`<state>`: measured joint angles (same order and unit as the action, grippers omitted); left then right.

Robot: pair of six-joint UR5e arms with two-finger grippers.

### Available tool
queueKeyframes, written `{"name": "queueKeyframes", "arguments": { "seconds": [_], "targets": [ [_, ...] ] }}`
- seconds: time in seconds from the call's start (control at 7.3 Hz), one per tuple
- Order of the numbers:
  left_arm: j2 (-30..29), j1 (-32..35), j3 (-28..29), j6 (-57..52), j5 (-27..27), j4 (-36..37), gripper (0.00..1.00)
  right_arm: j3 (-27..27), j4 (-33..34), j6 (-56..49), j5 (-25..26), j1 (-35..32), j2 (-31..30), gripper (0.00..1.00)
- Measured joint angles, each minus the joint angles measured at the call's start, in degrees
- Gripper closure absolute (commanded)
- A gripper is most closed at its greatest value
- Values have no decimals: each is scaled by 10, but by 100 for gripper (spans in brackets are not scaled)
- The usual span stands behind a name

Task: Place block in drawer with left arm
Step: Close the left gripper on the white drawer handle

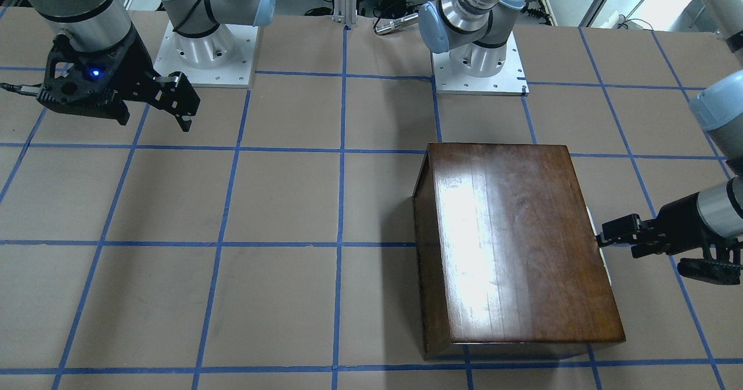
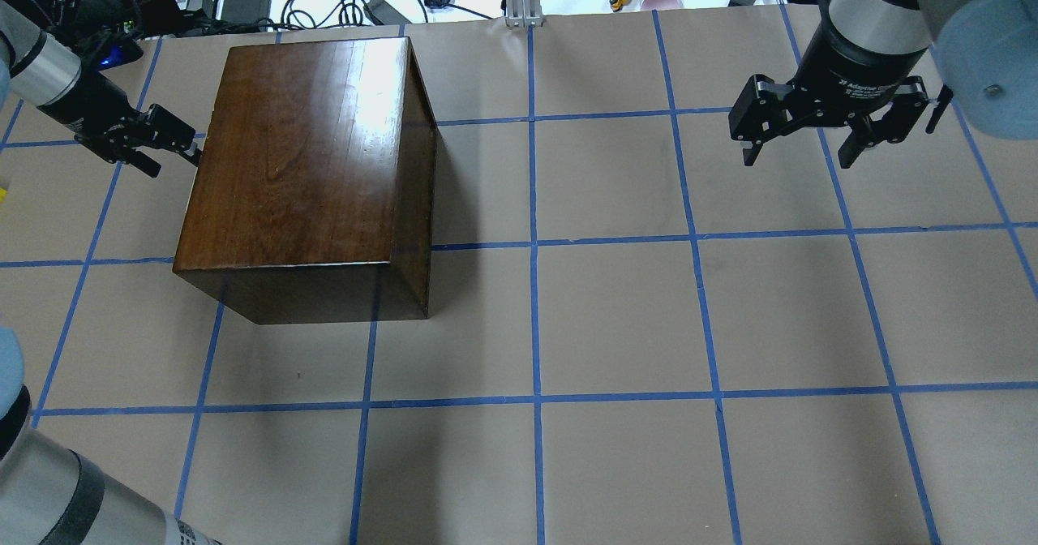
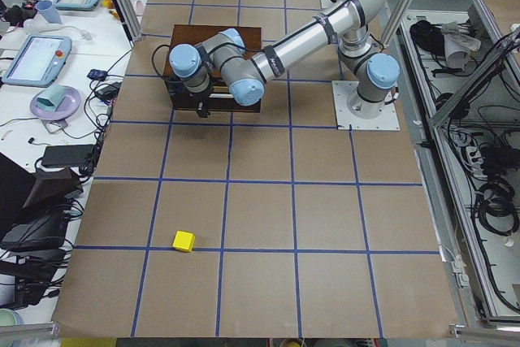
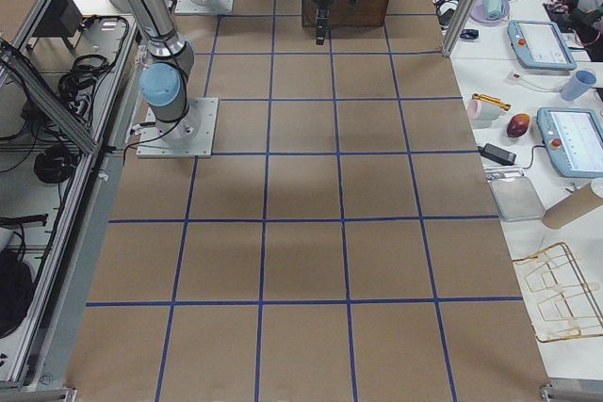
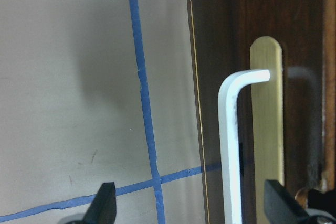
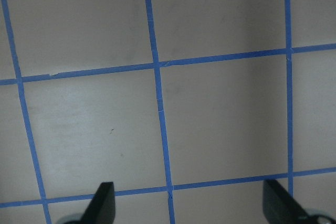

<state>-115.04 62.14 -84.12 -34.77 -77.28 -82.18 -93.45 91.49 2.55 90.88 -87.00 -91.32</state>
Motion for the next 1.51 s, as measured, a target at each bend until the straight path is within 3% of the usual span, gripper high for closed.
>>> {"name": "queueKeyframes", "arguments": {
  "seconds": [1.51],
  "targets": [
    [-23,-1,-1,-29,-1,0,0,0,0,0,0,0,0,0]
  ]
}}
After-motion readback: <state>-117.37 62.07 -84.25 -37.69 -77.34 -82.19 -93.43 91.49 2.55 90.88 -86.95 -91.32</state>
